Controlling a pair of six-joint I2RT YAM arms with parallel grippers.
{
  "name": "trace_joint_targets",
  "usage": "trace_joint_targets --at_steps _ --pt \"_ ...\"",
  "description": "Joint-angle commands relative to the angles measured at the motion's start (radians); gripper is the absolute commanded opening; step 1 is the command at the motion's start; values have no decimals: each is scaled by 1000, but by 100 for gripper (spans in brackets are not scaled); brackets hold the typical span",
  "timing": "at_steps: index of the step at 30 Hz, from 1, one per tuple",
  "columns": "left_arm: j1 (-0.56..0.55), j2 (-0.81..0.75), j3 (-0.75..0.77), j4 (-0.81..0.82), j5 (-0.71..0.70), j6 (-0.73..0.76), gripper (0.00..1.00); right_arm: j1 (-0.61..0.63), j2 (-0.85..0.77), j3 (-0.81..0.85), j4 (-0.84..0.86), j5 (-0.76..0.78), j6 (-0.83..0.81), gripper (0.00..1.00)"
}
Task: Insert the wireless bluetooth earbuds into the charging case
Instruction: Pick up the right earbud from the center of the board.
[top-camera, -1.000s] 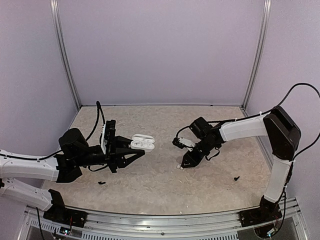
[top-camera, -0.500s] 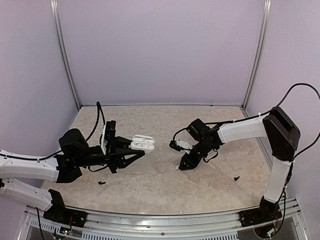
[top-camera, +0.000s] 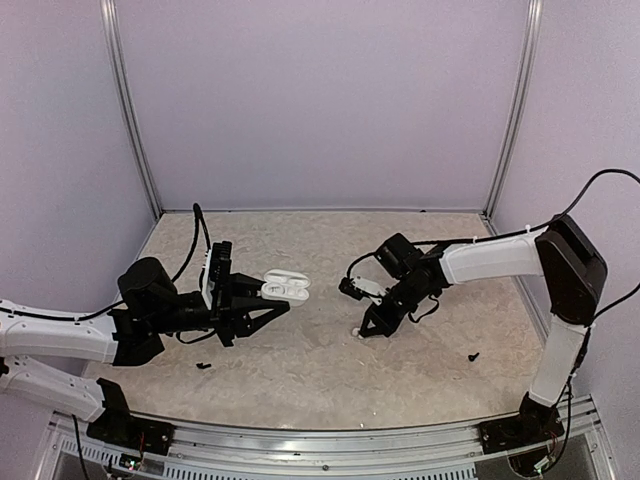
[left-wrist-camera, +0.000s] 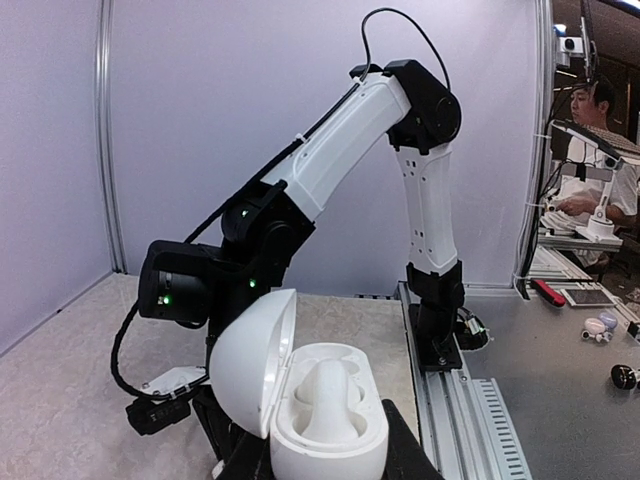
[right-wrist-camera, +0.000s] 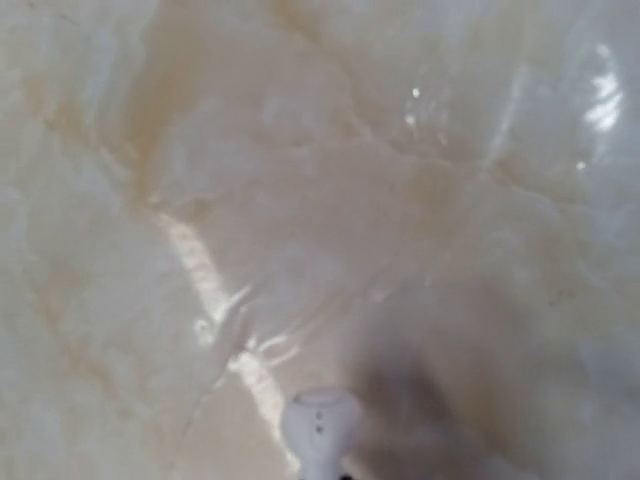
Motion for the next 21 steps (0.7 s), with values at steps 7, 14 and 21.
trace_joint_targets --at_steps 7,14,21 --pt "6 3 2 14 10 28 13 43 -310 94 -123 78 -80 0" --pt "-3 6 22 -47 46 50 11 215 -456 171 -181 220 -143 0" --pt "-10 -4 24 -82 42 78 11 370 -510 235 -238 315 -164 0"
